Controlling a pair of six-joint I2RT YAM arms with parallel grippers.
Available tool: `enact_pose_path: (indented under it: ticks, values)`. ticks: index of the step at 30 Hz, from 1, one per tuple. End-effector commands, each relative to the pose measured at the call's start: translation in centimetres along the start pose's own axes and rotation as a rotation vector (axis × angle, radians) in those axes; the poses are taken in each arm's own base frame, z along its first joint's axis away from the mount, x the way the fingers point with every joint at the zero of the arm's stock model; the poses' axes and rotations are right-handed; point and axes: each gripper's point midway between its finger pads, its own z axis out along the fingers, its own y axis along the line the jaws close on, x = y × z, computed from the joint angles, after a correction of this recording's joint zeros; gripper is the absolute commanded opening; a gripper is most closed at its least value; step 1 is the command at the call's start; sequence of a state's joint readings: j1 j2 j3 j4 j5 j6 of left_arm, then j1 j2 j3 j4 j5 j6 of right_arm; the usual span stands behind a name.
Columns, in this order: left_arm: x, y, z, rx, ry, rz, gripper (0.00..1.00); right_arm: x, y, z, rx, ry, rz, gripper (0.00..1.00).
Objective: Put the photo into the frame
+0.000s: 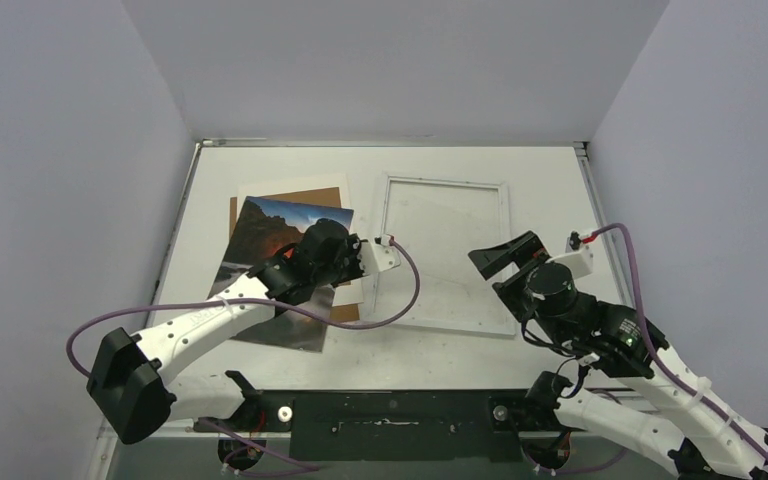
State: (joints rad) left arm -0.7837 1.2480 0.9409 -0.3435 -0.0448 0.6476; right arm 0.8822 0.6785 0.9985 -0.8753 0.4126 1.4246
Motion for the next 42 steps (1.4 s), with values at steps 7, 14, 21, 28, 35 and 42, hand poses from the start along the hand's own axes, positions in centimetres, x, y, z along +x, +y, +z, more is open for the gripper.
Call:
enact_pose_path:
  ticks: [7, 14, 21, 28, 35, 42]
  values:
    - [2.3, 4.0, -2.0, -0.155, 0.03, -0.329, 0.0, -1.6, 0.3, 3.8, 0.169, -0.077, -0.223, 0.9]
    - [2.9, 3.6, -3.0, -0.197, 0.0, -0.303, 0.0, -5.4, -6.2, 10.4, 0.3, 0.103, -0.143, 0.9]
    - [3.2, 2.6, -2.7, -0.167, 0.017, -0.352, 0.0, -6.3, -11.8, 9.3, 0.371, 0.168, -0.067, 0.9]
    - [3.1, 1.3, -3.0, -0.139, -0.007, -0.335, 0.0, -3.5, -14.0, 11.9, 0.277, 0.245, 0.1, 0.9]
    - [2.5, 0.4, -3.1, -0.122, -0.028, -0.289, 0.0, -4.1, -13.0, 14.1, 0.208, 0.209, 0.188, 0.9]
    - [2.3, 0.4, -3.2, -0.124, -0.036, -0.276, 0.0, -1.9, -13.4, 15.7, 0.206, 0.24, 0.245, 0.91]
